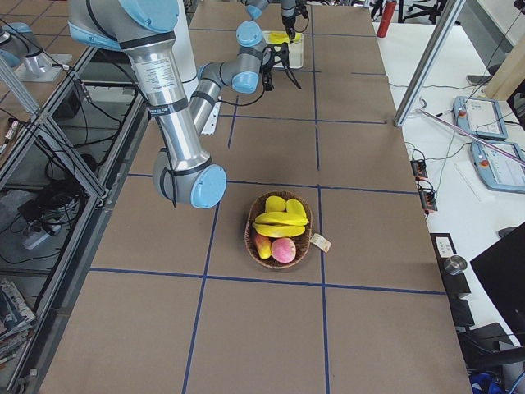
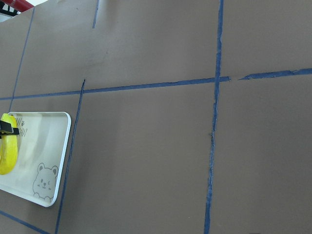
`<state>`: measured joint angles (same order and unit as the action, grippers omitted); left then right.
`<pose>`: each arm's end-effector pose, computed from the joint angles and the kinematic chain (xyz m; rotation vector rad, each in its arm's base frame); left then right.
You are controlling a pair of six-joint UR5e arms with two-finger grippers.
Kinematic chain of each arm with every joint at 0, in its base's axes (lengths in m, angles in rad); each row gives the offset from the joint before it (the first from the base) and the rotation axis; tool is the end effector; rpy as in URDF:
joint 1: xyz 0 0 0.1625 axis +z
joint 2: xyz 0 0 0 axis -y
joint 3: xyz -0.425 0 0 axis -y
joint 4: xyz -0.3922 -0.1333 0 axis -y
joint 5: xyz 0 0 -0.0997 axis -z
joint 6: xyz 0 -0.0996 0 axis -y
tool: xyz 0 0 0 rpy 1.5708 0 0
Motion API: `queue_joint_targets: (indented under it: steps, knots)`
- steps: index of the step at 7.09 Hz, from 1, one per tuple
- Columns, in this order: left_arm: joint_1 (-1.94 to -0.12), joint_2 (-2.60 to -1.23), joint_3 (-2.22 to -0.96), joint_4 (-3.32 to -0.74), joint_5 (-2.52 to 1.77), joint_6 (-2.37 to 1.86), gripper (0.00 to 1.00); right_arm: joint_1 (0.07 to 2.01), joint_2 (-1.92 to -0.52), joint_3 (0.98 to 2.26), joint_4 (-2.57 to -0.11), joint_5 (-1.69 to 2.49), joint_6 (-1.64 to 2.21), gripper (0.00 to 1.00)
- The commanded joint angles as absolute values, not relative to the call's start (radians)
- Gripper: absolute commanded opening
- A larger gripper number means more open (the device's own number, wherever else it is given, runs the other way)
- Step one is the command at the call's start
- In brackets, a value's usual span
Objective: Transfer all bananas from basket to plate
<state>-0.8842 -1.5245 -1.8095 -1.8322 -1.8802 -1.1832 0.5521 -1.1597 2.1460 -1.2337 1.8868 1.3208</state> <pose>0.2351 -0.4493 0.5536 0.0229 0.5467 -0.4141 -0.3741 -0.3507 0.1515 0.2645 -1.3096 0.0467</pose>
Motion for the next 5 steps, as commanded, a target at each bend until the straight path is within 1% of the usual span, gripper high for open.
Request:
queue_joint_targets:
  steps: [1,2,3,4,5]
  knots:
    - [-0.885,-1.526,-1.767,-1.835,-1.841,-1.184,0.0,0.552,-1.16,2.148,-1.233,1.888,1.321,1.0]
    - [-0.885,-1.52,-1.766,-1.836,-1.841,-1.184,0.0,0.554,-1.161,2.149,-1.233,1.888,1.321,1.0]
    - [-0.885,-1.516,-1.766,-1.835,-1.841,-1.184,0.3,0.554,-1.161,2.149,-1.233,1.888,1.321,1.0]
    - [-0.885,-1.516,-1.766,-1.835,-1.839,-1.181,0.99,0.555,-1.161,2.149,-1.233,1.888,1.321,1.0]
    - [-0.885,-1.516,-1.767,-1.835,-1.841,-1.181,1.0,0.555,-1.161,2.149,-1.233,1.888,1.321,1.0]
